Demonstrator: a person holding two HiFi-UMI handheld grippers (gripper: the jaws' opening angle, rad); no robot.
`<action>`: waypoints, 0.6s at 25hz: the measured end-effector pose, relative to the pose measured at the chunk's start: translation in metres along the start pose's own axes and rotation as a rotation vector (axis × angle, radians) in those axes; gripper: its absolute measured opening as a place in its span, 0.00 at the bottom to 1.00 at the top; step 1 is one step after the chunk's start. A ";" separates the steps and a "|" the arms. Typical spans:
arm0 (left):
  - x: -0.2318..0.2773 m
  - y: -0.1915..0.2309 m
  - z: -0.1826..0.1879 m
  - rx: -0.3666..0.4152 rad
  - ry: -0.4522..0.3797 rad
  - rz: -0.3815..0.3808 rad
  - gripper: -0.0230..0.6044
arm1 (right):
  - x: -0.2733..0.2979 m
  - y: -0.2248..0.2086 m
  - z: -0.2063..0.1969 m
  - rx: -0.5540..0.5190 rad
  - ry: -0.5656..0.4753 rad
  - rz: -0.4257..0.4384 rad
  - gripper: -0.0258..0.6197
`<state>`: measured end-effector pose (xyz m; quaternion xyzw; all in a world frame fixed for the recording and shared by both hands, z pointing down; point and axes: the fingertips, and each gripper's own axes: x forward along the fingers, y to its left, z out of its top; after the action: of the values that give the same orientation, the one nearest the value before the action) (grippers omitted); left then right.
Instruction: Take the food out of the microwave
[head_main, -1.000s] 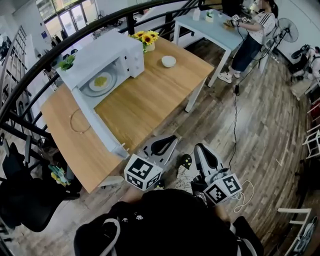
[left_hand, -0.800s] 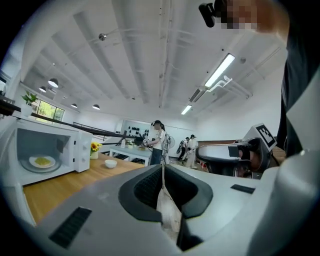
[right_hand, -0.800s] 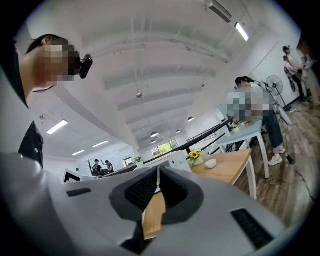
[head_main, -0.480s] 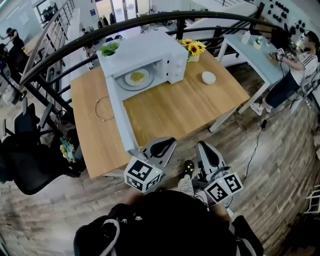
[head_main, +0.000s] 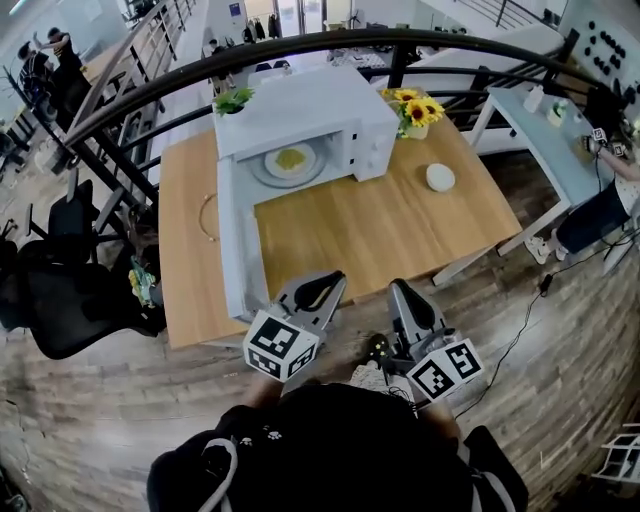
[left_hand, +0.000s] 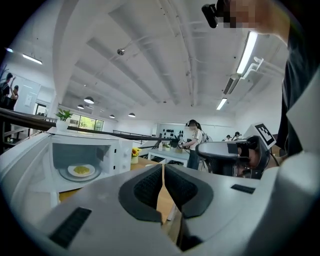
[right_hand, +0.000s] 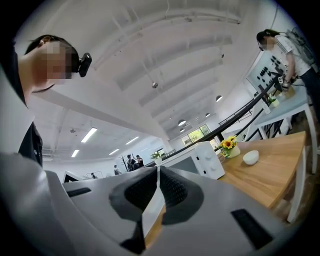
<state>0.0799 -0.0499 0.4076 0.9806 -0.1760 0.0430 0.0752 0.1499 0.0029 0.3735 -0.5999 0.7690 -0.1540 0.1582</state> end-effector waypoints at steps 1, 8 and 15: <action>0.007 -0.001 0.002 0.004 -0.001 0.007 0.07 | 0.001 -0.006 0.003 0.003 0.001 0.009 0.07; 0.041 -0.005 0.013 0.031 0.016 0.058 0.07 | 0.004 -0.044 0.023 0.043 0.006 0.050 0.06; 0.059 0.001 0.019 0.035 0.019 0.124 0.07 | 0.015 -0.065 0.031 0.083 0.016 0.112 0.07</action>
<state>0.1356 -0.0738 0.3953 0.9685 -0.2349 0.0601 0.0572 0.2166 -0.0279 0.3721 -0.5474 0.7958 -0.1813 0.1849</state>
